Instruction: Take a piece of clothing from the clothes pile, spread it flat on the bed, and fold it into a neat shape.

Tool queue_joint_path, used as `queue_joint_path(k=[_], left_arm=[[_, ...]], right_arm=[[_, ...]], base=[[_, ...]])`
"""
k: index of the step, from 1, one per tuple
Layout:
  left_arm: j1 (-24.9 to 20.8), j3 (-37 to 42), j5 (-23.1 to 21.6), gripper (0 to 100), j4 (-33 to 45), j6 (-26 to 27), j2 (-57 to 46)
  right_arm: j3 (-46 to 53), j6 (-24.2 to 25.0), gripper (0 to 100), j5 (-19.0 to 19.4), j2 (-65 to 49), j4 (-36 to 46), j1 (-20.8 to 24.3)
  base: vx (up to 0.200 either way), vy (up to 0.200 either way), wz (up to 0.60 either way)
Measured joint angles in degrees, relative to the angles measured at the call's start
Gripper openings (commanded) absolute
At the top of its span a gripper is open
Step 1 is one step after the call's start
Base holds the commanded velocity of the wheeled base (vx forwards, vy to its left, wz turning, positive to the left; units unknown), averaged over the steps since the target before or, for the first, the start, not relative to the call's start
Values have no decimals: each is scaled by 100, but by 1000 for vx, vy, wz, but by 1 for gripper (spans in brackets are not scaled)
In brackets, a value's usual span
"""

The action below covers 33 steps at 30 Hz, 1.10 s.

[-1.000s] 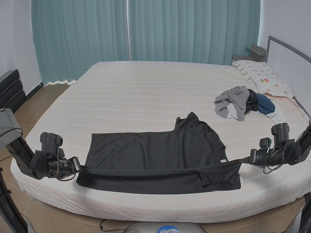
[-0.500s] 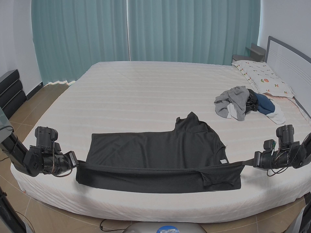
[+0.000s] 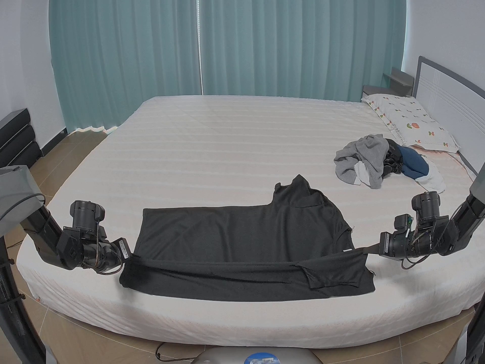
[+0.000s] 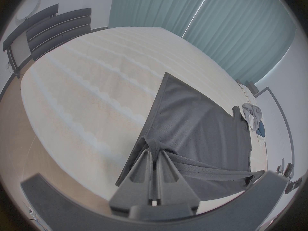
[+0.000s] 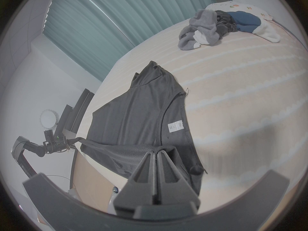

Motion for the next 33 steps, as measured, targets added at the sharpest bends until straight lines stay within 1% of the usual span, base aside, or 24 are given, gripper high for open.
queue_joint_path(k=[4,5,6,7,10,13,16,22,25,27,28,30,32,33], left_arm=[[-2,-199,0,0,0,-2,261],[-4,-245,0,100,2,-2,319],[-6,-276,0,100,4,-2,363],[-11,-312,0,100,4,-6,421],[-22,-391,-1,100,6,-116,525],[-54,-488,-1,100,2,-395,595],[-71,-549,-1,100,0,-553,614],[-51,-533,-34,100,-11,-751,501],[0,-413,-157,100,-13,-797,338],[46,-297,-321,100,-13,-833,190],[94,-177,-485,100,-16,-879,60],[129,-67,-622,100,-18,-928,-50],[182,116,-828,100,-29,-1008,-213],[199,171,-883,100,-30,-1033,-260]], right_arm=[[-216,6,0,-2,228,9,48],[-265,9,0,-2,280,11,51],[-301,12,0,-2,319,11,54],[-345,23,100,-2,372,13,56],[-447,118,100,0,494,6,59],[-516,436,100,11,560,0,62],[-524,680,100,24,521,2,67],[-221,1417,100,20,105,2,124],[107,1821,100,-38,-182,17,218],[344,2083,100,-172,-362,15,327],[527,2325,100,-408,-491,9,452],[664,2565,100,-640,-581,2,583],[842,3015,100,-969,-695,-2,855],[887,3167,100,-1064,-723,-5,946]], base=[[0,0,0],[0,0,0],[0,0,0],[0,0,0],[0,0,0],[0,0,0],[0,0,0],[0,0,0],[0,0,0],[0,0,0],[0,0,0],[0,0,0],[0,0,0],[0,0,0]])
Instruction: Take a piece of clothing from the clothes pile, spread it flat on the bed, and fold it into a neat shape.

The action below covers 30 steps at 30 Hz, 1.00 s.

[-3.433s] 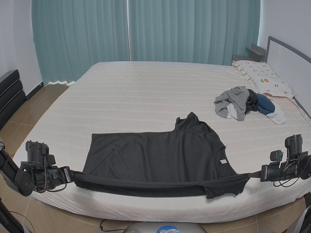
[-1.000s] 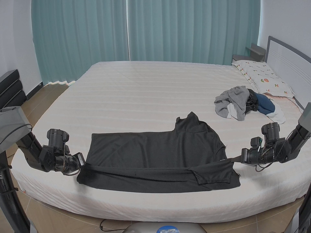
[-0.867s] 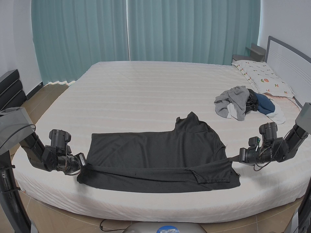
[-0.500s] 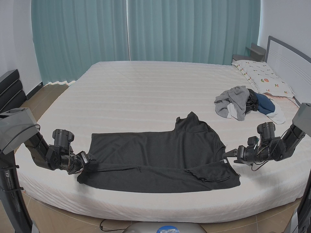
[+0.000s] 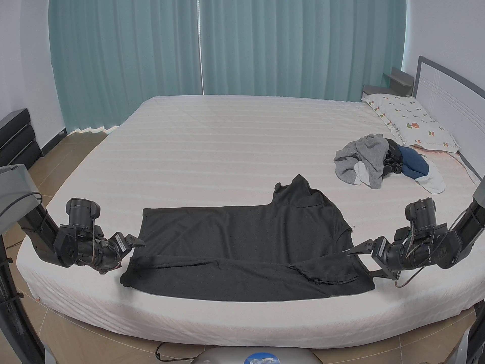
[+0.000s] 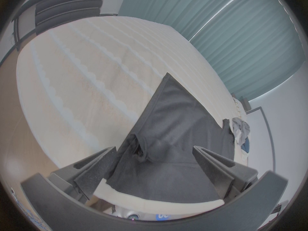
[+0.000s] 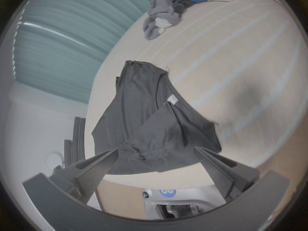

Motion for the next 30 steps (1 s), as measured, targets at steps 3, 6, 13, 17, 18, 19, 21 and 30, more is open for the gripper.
queue_joint_path(k=[3,6,13,17,18,19,21,30], left_arm=[[63,190,-210,100,-16,-71,-152],[132,330,-358,100,-27,-106,-232],[217,446,-445,100,-29,-126,-284],[228,458,-446,100,-29,-123,-247],[228,458,-446,100,-32,-123,-232],[228,458,-446,100,-33,-123,-221],[228,458,-446,100,-35,-123,-201],[230,450,-446,100,-43,-121,-162]], right_arm=[[116,560,100,-360,-72,-6,358],[135,907,100,-696,-44,-17,647],[96,1251,100,-1022,213,-325,933],[60,1276,100,-1041,364,-340,970],[41,1276,100,-1052,411,-345,970],[20,1279,100,-1068,455,-343,973],[-50,1287,100,-1129,552,-350,979],[-375,1296,0,-1408,891,-389,953]], base=[[0,0,0],[0,0,0],[0,0,0],[0,0,0],[0,0,0],[0,0,0],[0,0,0],[0,0,0]])
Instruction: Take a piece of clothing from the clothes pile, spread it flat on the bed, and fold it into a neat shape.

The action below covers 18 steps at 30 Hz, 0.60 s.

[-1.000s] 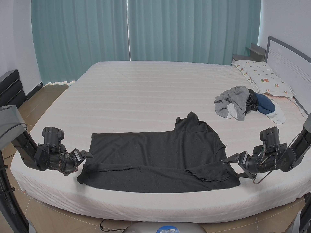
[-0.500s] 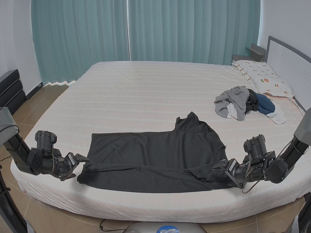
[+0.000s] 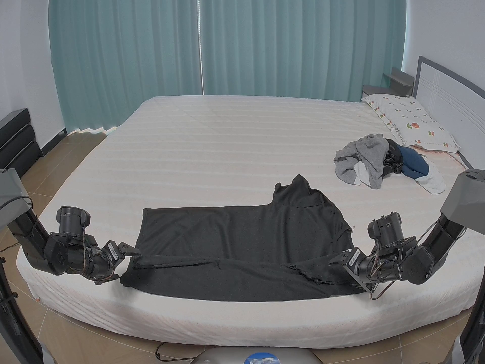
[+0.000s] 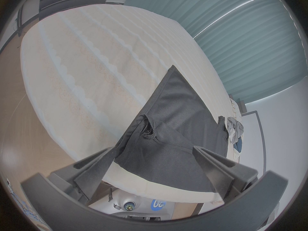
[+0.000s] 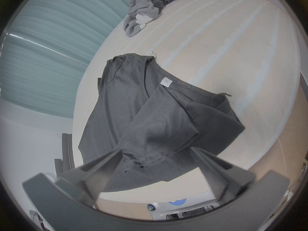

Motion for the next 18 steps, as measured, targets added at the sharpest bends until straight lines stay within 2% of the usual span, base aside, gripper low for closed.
queue_joint_path(k=[6,18], left_arm=[[15,-11,0,100,0,0,0],[34,-4,0,100,2,0,-1]], right_arm=[[-60,-6,0,-227,85,6,-7],[171,-41,0,-245,-384,85,-40]], base=[[0,0,0],[0,0,0]])
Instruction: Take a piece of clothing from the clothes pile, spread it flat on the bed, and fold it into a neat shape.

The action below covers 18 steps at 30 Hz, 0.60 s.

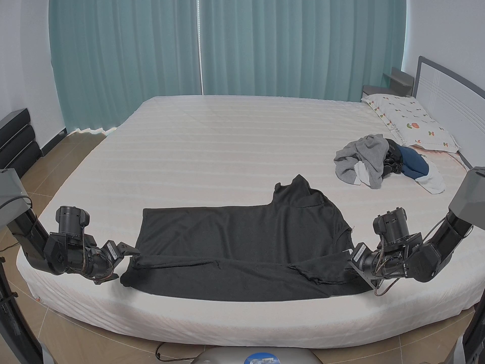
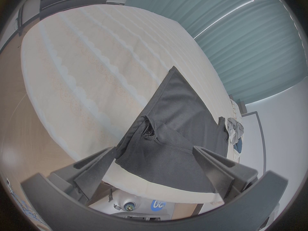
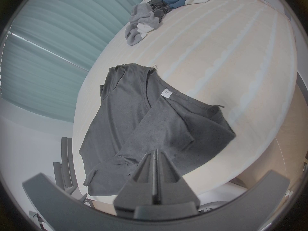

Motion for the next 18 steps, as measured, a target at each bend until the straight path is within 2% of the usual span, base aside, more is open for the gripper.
queue_joint_path(k=[1,9,18], left_arm=[[-1,1,0,100,-2,0,0],[-6,11,1,100,0,0,1],[-6,4,0,100,0,0,6]], right_arm=[[50,-6,100,13,-22,-15,-4],[183,-4,100,150,-13,-57,-9],[-204,77,100,168,315,-68,-6]], base=[[0,0,0],[0,0,0],[0,0,0]])
